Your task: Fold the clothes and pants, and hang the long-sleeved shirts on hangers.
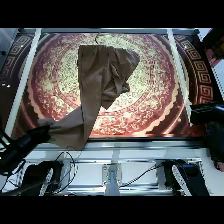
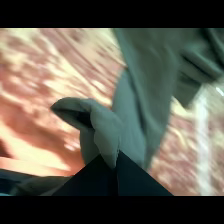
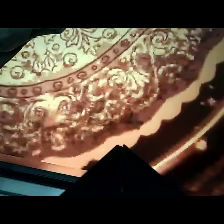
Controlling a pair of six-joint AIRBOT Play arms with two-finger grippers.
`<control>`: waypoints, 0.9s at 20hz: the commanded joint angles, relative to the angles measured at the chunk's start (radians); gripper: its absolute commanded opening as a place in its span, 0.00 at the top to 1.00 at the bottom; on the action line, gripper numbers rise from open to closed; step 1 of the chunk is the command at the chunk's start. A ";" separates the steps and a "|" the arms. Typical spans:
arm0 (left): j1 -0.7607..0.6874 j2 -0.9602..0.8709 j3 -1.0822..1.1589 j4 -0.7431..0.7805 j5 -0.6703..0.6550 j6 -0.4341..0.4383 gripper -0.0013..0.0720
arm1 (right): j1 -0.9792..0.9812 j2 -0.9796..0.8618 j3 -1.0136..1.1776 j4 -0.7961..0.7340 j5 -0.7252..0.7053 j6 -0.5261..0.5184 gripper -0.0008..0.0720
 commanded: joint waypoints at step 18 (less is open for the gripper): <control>0.005 -0.623 0.005 0.603 0.332 -0.226 0.22 | 0.001 0.035 -0.248 -0.003 -0.290 0.053 0.94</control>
